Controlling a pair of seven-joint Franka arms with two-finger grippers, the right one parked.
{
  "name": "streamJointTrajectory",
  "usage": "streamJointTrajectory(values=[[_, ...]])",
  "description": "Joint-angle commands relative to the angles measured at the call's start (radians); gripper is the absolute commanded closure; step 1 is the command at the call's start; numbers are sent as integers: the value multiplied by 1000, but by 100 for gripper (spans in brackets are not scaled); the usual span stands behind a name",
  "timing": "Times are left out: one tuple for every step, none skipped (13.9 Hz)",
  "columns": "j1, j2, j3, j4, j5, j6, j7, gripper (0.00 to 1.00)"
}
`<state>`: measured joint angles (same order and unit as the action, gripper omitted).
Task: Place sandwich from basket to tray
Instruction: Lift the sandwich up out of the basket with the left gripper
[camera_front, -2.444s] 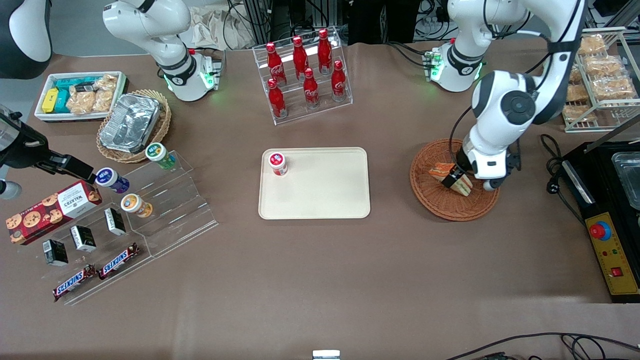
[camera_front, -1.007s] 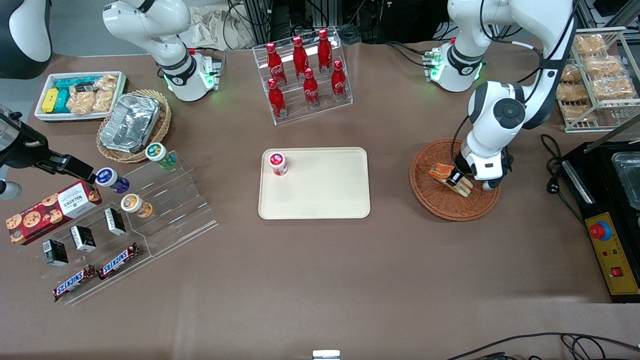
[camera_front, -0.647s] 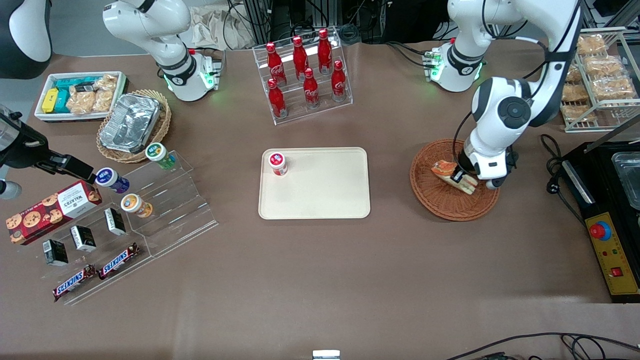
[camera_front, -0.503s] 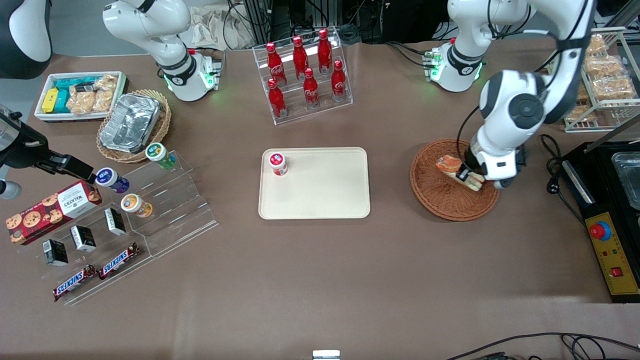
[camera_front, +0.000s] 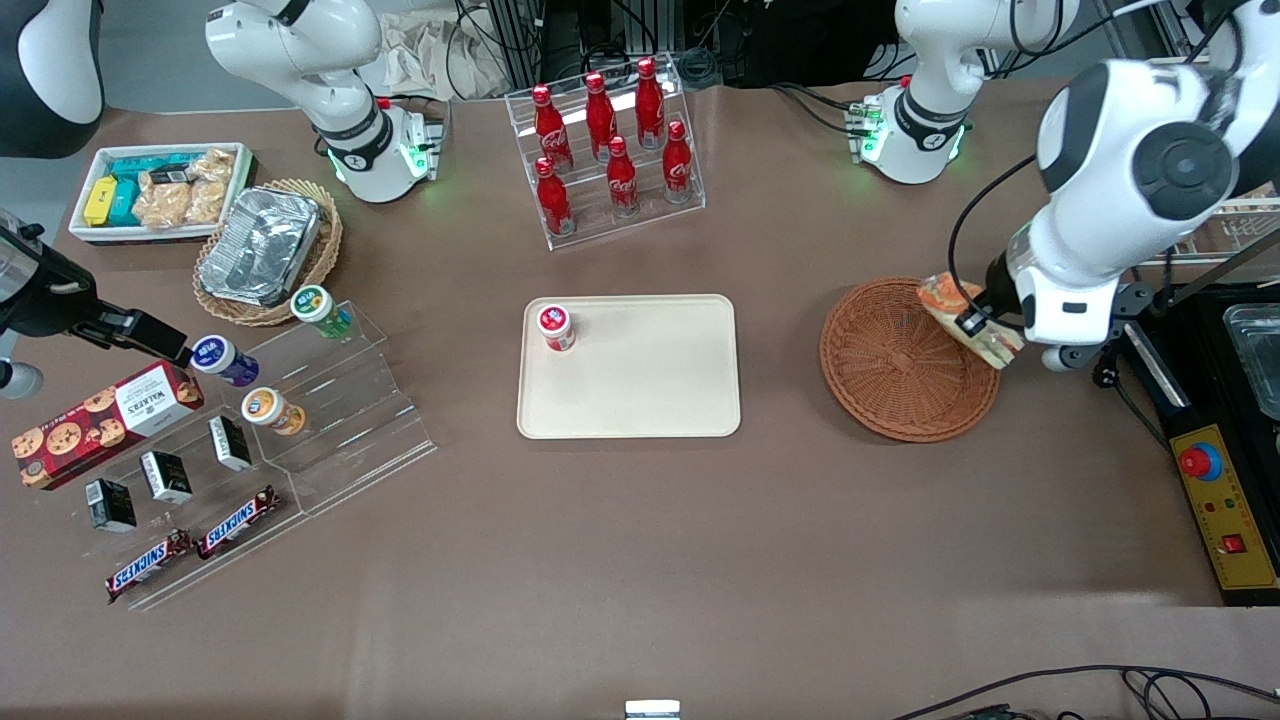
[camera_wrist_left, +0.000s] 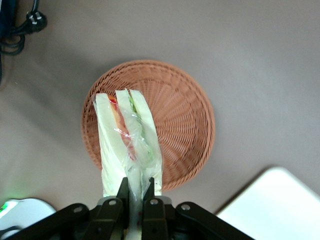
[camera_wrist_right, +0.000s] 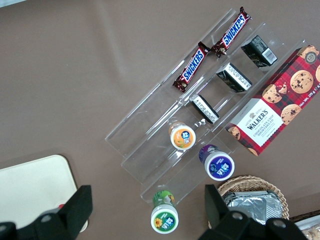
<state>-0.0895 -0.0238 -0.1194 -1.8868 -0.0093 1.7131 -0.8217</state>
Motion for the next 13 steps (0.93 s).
streamJointTrajectory(values=[[4,13,0,95,-37,-87,134,100],[2,12,0,95,-38,-87,150,100],[2,10,0,95,-38,-87,153,100],[2,10,-2,97,-38,-87,150,100],[2,5,-2,100,-40,-87,147,100],[2,-8,-3,95,-40,-87,150,100],[1,-10,-5,95,-40,-87,150,100],[-2,-8,-6,95,-40,-87,142,100],[-4,-8,-8,94,-43,-87,144,100],[-9,-7,-9,91,-52,-87,148,100],[-15,-2,-15,91,-58,-86,144,100],[-33,1,-31,89,-58,-76,145,100],[-44,7,-35,89,-54,-75,144,100]])
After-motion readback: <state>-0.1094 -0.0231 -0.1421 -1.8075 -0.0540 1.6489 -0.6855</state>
